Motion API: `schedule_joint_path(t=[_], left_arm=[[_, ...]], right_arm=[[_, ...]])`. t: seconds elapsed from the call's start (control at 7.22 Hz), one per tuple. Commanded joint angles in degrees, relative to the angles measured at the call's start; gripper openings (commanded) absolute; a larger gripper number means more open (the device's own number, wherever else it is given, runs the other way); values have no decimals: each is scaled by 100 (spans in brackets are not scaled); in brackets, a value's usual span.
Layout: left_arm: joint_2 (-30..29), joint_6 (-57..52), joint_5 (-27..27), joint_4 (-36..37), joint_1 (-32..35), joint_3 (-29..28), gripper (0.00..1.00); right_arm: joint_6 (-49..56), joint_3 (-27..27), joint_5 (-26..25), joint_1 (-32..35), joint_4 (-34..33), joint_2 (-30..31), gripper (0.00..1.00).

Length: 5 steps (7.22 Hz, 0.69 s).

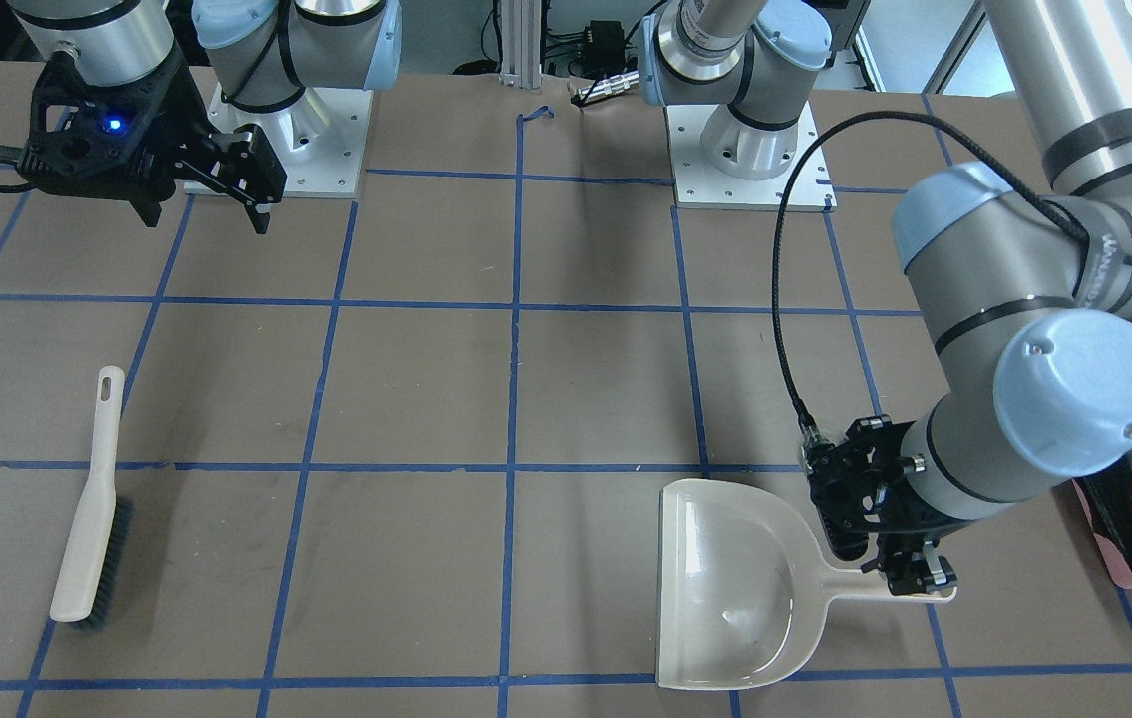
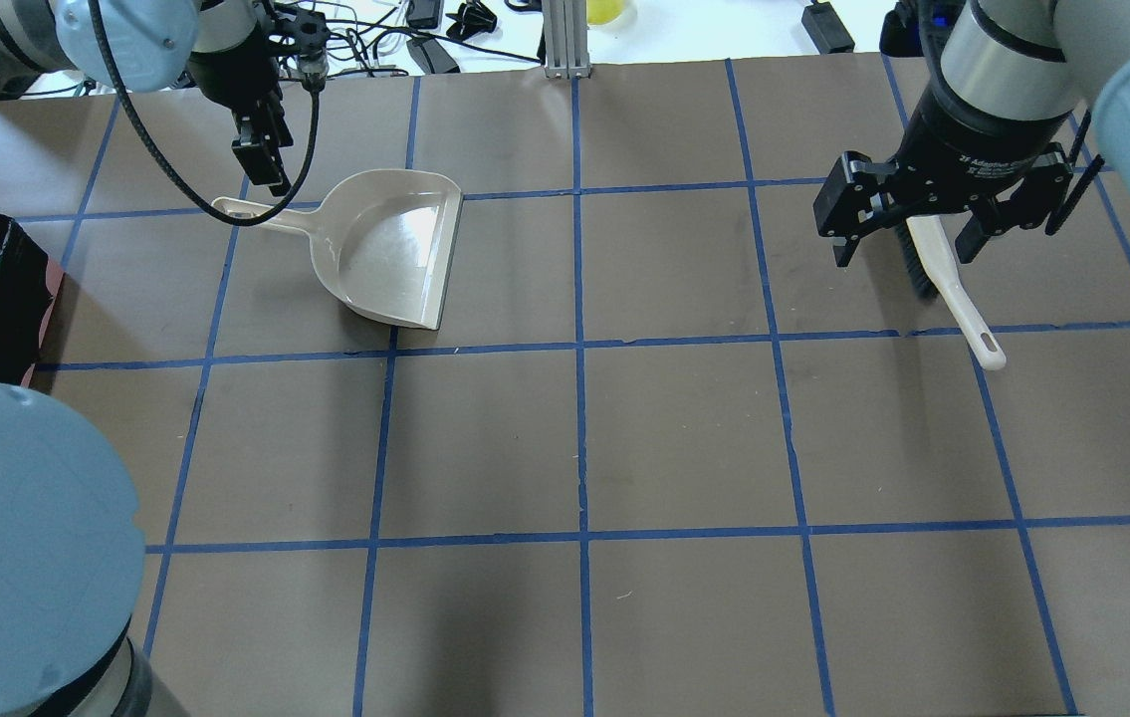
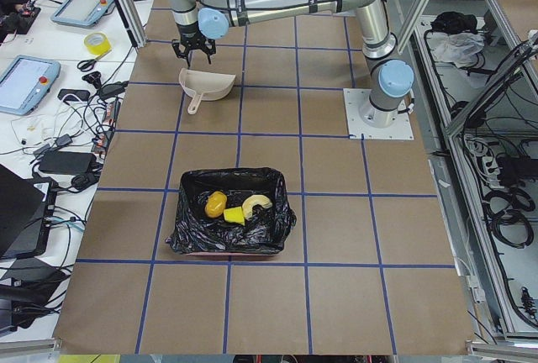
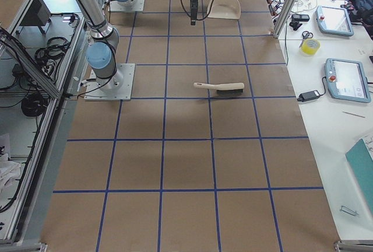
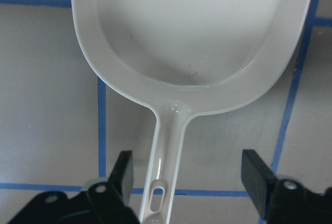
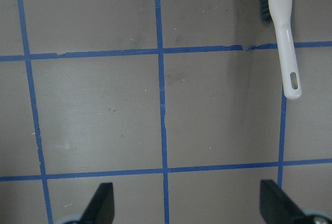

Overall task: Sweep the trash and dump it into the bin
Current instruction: 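Open the left gripper and lift it off the dustpan handle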

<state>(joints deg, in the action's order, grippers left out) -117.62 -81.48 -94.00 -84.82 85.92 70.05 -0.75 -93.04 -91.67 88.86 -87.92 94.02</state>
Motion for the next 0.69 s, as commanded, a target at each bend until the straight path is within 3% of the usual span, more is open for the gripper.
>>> schedule_joint_path(t=[0.0,0.55], left_arm=[[535,1087,-4,-428,169,-26,77],[1538,3344,-31,-1474,390,306,81]], right_arm=[[4,-4,0,0,3,3,100],[-4,-4,8,0,3,3,100]])
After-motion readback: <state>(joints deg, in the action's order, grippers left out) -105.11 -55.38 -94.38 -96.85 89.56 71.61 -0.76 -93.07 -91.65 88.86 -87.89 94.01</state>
